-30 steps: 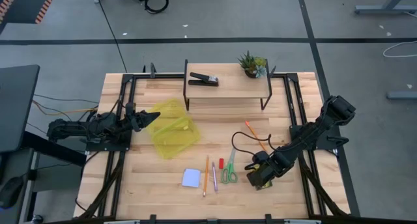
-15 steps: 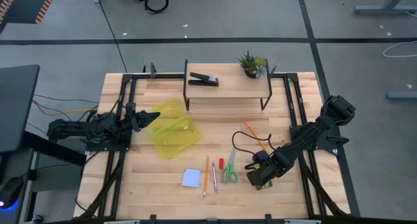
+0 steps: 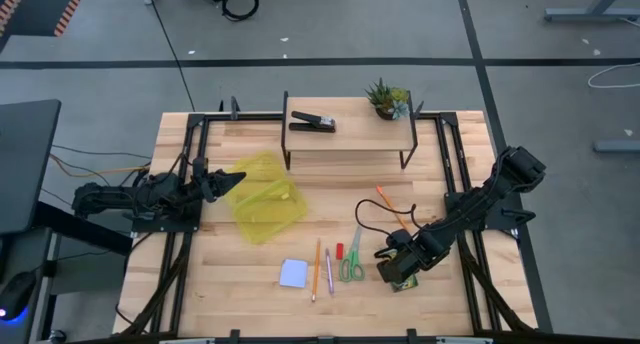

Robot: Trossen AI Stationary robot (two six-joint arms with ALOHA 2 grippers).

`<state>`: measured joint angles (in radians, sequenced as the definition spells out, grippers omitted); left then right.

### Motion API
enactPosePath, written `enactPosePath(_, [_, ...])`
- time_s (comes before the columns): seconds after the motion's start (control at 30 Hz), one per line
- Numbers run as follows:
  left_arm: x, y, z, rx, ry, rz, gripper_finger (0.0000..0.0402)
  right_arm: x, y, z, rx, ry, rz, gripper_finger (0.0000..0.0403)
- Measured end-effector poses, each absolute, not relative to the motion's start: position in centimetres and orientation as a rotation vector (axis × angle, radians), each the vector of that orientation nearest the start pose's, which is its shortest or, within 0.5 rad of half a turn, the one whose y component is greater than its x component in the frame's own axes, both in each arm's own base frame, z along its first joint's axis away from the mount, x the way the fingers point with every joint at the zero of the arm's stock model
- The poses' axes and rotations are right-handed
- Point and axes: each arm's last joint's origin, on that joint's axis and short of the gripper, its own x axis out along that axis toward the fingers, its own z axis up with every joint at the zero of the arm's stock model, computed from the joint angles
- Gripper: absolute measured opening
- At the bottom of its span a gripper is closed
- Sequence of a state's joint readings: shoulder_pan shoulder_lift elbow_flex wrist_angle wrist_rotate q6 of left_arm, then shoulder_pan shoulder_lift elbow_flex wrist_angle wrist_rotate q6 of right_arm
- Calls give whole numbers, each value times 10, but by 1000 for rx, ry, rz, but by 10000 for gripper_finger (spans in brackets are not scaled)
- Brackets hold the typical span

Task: Pack school essentials
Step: Put the yellow crayon box into the yellow supply box

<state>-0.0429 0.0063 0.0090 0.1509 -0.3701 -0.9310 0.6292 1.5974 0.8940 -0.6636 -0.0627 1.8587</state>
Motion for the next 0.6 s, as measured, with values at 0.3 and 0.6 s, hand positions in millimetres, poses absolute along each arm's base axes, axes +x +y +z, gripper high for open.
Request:
enactPosePath(0.3, [95, 6, 180, -952, -293, 233, 93, 219, 161, 160, 1116, 1332, -771, 400])
enactPosePath(0.6, [95, 6, 180, -952, -293, 233, 93, 218, 160, 160, 1096, 1320, -785, 400])
